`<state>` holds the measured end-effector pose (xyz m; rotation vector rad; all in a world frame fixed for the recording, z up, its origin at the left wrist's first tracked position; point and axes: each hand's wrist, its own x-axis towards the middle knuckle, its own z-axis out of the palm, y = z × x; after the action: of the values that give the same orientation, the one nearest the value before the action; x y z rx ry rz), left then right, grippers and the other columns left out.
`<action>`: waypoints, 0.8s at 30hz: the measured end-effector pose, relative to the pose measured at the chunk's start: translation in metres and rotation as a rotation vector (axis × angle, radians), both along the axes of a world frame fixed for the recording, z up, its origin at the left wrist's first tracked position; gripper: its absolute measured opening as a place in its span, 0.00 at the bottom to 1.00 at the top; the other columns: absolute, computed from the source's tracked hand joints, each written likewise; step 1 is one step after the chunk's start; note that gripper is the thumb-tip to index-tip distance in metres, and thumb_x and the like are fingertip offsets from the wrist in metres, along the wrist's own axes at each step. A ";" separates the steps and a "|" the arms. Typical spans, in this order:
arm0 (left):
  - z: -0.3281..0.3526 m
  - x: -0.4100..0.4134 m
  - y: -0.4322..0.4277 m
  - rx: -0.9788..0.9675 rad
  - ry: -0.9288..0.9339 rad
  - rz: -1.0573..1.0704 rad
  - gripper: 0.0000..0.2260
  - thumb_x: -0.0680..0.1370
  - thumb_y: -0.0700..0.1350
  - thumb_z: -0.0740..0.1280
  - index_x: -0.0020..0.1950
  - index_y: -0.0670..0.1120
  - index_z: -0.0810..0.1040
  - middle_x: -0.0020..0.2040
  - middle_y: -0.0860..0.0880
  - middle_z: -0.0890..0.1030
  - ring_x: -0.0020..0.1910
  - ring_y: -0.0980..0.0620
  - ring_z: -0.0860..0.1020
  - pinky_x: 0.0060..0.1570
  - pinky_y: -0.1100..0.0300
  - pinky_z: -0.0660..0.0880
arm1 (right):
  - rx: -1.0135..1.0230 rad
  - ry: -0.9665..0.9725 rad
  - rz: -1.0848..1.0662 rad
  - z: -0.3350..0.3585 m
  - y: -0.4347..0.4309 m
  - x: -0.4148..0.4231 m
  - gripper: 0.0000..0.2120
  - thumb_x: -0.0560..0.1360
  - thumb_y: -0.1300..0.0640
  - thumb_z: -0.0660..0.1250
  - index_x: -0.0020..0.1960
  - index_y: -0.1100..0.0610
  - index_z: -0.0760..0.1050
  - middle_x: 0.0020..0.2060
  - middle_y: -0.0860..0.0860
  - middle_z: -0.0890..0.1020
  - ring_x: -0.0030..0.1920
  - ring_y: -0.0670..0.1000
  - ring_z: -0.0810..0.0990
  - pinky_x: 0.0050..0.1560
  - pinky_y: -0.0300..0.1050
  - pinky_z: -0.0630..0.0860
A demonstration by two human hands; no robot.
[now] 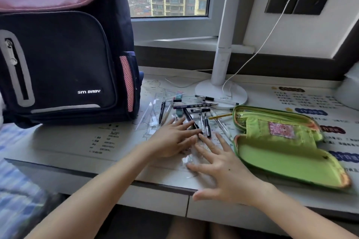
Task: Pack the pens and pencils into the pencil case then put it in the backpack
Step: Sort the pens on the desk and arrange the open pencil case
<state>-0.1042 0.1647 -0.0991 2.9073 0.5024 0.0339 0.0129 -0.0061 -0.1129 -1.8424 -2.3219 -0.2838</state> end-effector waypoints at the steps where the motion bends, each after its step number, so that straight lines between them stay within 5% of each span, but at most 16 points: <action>1: 0.001 0.007 0.001 0.014 0.025 0.004 0.21 0.80 0.58 0.49 0.73 0.60 0.54 0.76 0.56 0.49 0.75 0.52 0.45 0.73 0.52 0.43 | 0.031 -0.003 -0.001 -0.001 -0.006 0.001 0.31 0.66 0.26 0.58 0.59 0.44 0.76 0.67 0.56 0.73 0.73 0.59 0.59 0.69 0.63 0.50; 6: -0.003 0.032 0.011 -0.004 0.030 0.052 0.22 0.80 0.59 0.48 0.74 0.62 0.52 0.77 0.55 0.48 0.75 0.51 0.45 0.72 0.46 0.55 | 0.228 -0.019 0.051 -0.011 -0.028 -0.004 0.16 0.65 0.40 0.70 0.43 0.51 0.81 0.56 0.48 0.82 0.63 0.54 0.76 0.65 0.62 0.61; 10: -0.006 0.045 0.019 -0.071 -0.016 0.098 0.22 0.80 0.59 0.50 0.73 0.60 0.55 0.77 0.52 0.50 0.75 0.50 0.46 0.72 0.47 0.54 | 0.376 0.106 0.109 -0.004 -0.044 -0.003 0.11 0.75 0.50 0.65 0.41 0.54 0.82 0.49 0.47 0.84 0.56 0.48 0.81 0.58 0.52 0.76; 16: 0.010 0.049 0.018 -0.410 -0.140 0.180 0.19 0.81 0.54 0.51 0.68 0.50 0.70 0.76 0.48 0.57 0.75 0.50 0.51 0.72 0.48 0.52 | 0.586 0.837 -0.240 0.056 -0.077 0.038 0.10 0.75 0.54 0.64 0.47 0.57 0.82 0.39 0.46 0.85 0.43 0.43 0.82 0.45 0.35 0.78; 19: 0.015 0.048 0.007 -0.350 -0.254 0.234 0.18 0.80 0.54 0.54 0.61 0.48 0.77 0.72 0.49 0.66 0.72 0.52 0.61 0.71 0.49 0.56 | 0.652 1.261 -0.517 0.066 -0.097 0.069 0.06 0.73 0.54 0.65 0.45 0.54 0.80 0.34 0.50 0.83 0.33 0.47 0.80 0.36 0.37 0.79; 22: 0.018 0.044 -0.008 -0.228 -0.437 0.266 0.13 0.79 0.51 0.61 0.54 0.46 0.81 0.65 0.50 0.76 0.57 0.50 0.77 0.65 0.51 0.65 | 0.646 1.426 -0.763 0.060 -0.114 0.105 0.06 0.76 0.64 0.64 0.49 0.57 0.78 0.29 0.51 0.81 0.27 0.45 0.77 0.27 0.35 0.74; 24: 0.016 0.037 -0.016 -0.146 -0.528 0.271 0.09 0.77 0.47 0.65 0.50 0.45 0.83 0.58 0.51 0.80 0.51 0.50 0.79 0.53 0.57 0.71 | 0.672 1.407 -0.918 0.053 -0.123 0.122 0.07 0.76 0.66 0.63 0.51 0.59 0.77 0.30 0.53 0.80 0.24 0.41 0.75 0.24 0.32 0.71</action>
<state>-0.0669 0.1490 -0.0831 2.5186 0.7483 0.7429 0.1349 -0.1290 -0.0600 -1.6355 -0.3530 0.1322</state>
